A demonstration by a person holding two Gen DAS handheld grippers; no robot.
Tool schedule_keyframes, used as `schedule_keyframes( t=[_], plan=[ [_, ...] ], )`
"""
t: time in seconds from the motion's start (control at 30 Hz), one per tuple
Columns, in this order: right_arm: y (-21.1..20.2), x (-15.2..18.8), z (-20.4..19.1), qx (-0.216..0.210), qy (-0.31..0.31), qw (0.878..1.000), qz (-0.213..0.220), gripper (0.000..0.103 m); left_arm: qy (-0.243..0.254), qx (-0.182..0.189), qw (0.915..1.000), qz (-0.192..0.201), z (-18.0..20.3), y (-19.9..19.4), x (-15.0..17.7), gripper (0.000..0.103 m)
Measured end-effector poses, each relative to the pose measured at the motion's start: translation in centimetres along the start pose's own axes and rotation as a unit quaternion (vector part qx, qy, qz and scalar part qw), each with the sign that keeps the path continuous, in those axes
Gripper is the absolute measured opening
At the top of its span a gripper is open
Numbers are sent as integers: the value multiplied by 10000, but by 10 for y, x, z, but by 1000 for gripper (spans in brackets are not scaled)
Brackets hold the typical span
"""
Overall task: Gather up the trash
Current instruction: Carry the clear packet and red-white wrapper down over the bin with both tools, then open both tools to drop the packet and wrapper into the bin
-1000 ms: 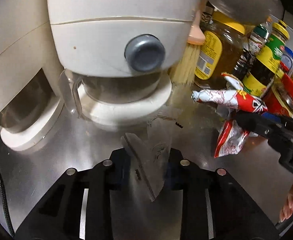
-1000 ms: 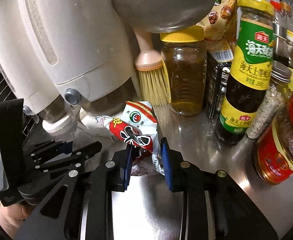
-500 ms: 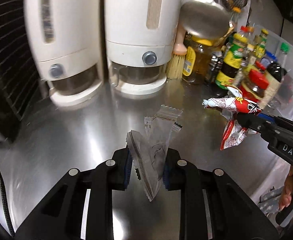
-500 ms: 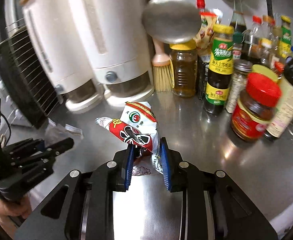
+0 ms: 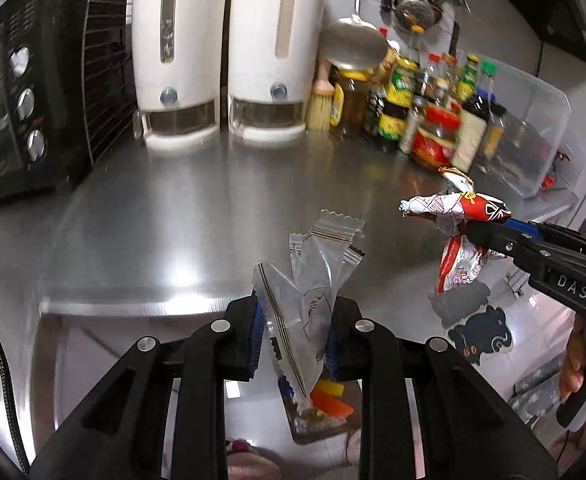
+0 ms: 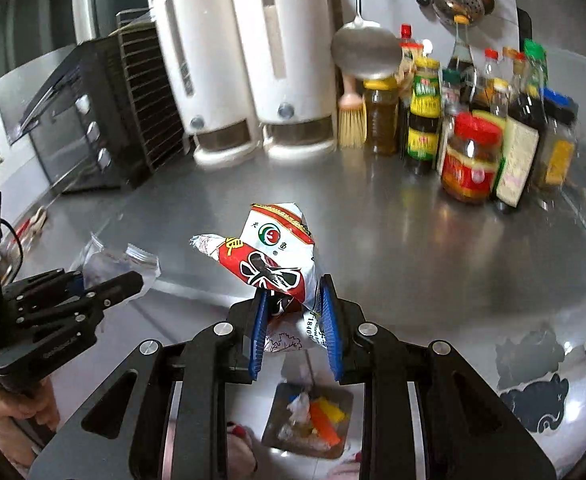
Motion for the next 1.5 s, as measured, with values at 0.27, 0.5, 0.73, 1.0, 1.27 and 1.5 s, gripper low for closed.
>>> schedule_keyframes(
  t=[0.27,0.5,0.73,1.0,1.27,1.5],
  plan=[
    [20,85,14,30,211,9973,-705,26,20,213,9989,-417,13,20,82,23],
    [79,154,35,54,567,9874,-1480,26,-44,413,9909,-1282,22,84,155,23],
    [150,202,55,164,942,9759,-1964,26,-270,543,9787,-1961,25,158,205,23],
    [219,238,88,254,1526,9567,-2465,27,-490,519,9664,-2469,23,239,239,23],
    [265,261,99,143,1707,9407,-2927,29,-638,503,9536,-2899,23,290,262,23],
    [283,258,96,117,1715,9361,-3069,32,-571,520,9510,-2994,26,302,259,25]
  ],
)
Point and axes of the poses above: each gripper's, at about its wrist camera, not at the fingertips, and y roughly the way its jaws point, z to its right, x to its underside, the point moved 1 cm from there along y, roughly the way its jaws point
